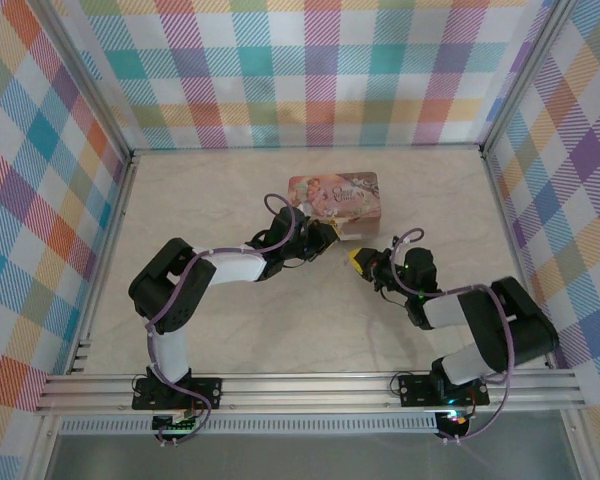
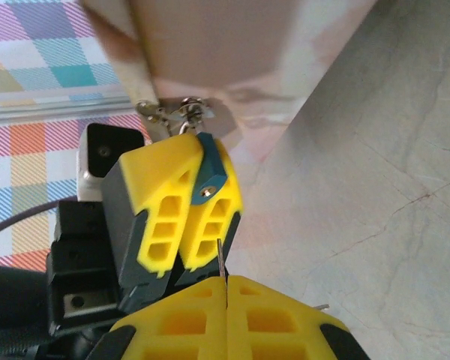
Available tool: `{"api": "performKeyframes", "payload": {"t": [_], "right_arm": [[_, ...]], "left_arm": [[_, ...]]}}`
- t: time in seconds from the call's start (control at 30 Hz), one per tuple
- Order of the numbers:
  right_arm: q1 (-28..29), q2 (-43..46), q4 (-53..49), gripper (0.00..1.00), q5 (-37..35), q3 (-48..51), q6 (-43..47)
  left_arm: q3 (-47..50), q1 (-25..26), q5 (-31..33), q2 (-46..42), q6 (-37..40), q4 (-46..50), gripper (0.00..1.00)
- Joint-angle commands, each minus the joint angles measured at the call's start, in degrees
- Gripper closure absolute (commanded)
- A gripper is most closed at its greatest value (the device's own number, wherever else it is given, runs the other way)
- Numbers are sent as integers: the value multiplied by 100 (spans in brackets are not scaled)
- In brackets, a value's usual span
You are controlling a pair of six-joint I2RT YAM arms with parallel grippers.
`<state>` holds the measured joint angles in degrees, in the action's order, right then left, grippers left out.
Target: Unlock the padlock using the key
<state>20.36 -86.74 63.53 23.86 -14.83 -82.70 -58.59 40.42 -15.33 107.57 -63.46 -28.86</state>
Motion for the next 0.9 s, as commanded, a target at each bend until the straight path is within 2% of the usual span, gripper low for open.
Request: {"api": "performKeyframes", "payload": {"t": [0.0, 0.17, 0.87], "right_arm": [[66, -623, 1640, 100, -21, -73, -484], [262, -791, 1716, 100, -115, -126, -407], [275, -774, 1713, 100, -364, -138, -391]], "left_arm": [[13, 93, -30, -298, -123, -525, 88], [3, 97, -31, -298, -122, -548, 88], [59, 106, -57, -243, -271, -763, 88]]}}
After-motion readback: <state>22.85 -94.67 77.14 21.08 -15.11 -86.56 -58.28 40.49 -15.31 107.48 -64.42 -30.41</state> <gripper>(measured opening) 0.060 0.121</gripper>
